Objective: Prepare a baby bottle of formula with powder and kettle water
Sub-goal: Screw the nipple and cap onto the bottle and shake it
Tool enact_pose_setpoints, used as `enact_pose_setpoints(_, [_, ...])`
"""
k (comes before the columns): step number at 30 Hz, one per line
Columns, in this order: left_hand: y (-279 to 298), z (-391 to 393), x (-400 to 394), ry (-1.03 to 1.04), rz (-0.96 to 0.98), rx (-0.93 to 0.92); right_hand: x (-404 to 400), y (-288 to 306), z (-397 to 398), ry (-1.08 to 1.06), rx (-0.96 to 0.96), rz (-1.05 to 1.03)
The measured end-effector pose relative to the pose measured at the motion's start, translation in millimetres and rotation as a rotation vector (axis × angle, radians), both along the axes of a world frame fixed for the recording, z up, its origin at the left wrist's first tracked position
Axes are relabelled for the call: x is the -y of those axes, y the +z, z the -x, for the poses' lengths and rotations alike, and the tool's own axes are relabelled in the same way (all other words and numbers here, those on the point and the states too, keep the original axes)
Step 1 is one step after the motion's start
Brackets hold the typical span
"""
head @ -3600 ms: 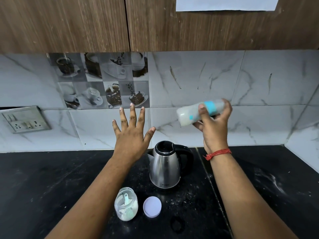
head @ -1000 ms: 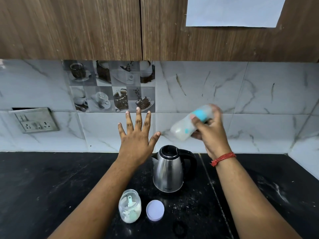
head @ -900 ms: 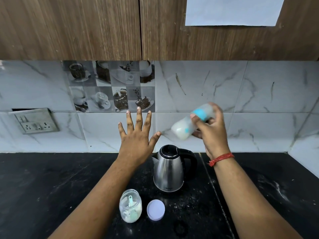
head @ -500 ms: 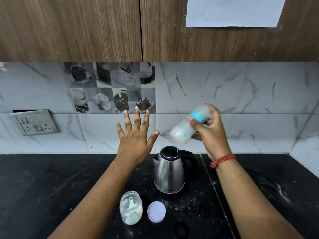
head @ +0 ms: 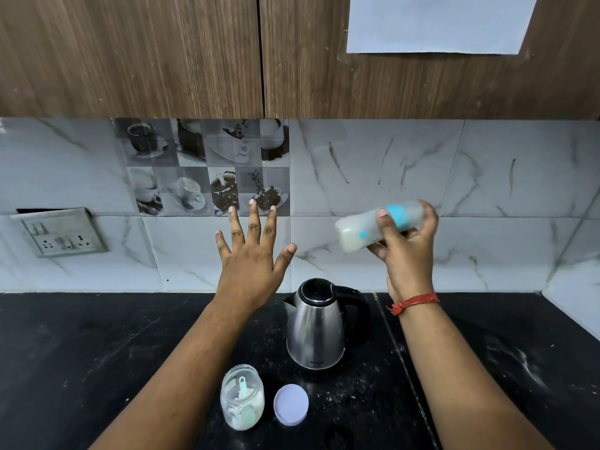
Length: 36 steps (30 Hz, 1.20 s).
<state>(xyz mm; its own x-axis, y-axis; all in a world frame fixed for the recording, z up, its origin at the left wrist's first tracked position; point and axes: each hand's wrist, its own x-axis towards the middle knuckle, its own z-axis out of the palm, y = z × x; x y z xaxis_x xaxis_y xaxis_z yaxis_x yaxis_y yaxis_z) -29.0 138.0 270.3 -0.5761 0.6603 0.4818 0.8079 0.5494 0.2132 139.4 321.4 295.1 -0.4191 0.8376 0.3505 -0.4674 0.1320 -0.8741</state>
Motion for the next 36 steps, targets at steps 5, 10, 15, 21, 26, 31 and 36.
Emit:
enact_pose_setpoints(5, [4.3,1.1,-2.8,0.007,0.009,-0.019,2.6,0.0,1.3,-0.015,0.056,-0.040])
enact_pose_setpoints(10, [6.9,2.9,-3.4,0.011,0.001,-0.016,4.1,-2.8,0.0,0.011,0.087,-0.070])
enact_pose_setpoints(15, [8.4,5.0,-4.8,0.017,-0.016,-0.005,0.4,0.5,0.8,0.070,0.148,-0.121])
enact_pose_setpoints(21, [5.7,4.0,-8.4,0.007,-0.016,-0.014,-2.7,-2.5,4.7,0.040,0.082,-0.080])
enact_pose_setpoints(26, [7.4,4.8,-10.7,-0.001,-0.027,-0.004,-6.5,-5.8,2.1,-0.052,0.000,-0.036])
enact_pose_setpoints(31, [5.8,5.9,-11.9,0.001,-0.019,-0.012,-1.7,-3.4,5.1,-0.053,0.023,-0.076])
enact_pose_setpoints(36, [4.5,4.7,-12.4,-0.002,-0.011,-0.023,-2.8,-0.7,5.4,0.056,0.110,-0.117])
